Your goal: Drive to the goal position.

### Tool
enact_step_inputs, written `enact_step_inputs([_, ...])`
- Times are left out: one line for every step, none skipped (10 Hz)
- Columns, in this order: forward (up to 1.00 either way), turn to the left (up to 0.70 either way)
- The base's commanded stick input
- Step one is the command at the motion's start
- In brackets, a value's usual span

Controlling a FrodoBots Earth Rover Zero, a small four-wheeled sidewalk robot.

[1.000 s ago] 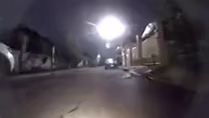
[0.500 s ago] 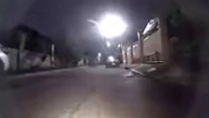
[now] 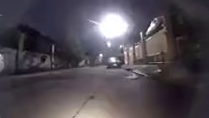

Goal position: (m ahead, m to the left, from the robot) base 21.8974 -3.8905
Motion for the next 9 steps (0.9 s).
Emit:
enact_step_inputs([0.7,0.0])
enact_step_inputs([0.7,0.0])
enact_step_inputs([0.7,0.0])
enact_step_inputs([0.7,0.0])
enact_step_inputs([0.7,0.0])
enact_step_inputs([0.7,0.0])
enact_step_inputs([0.7,0.0])
enact_step_inputs([0.7,0.0])
enact_step_inputs([0.7,0.0])
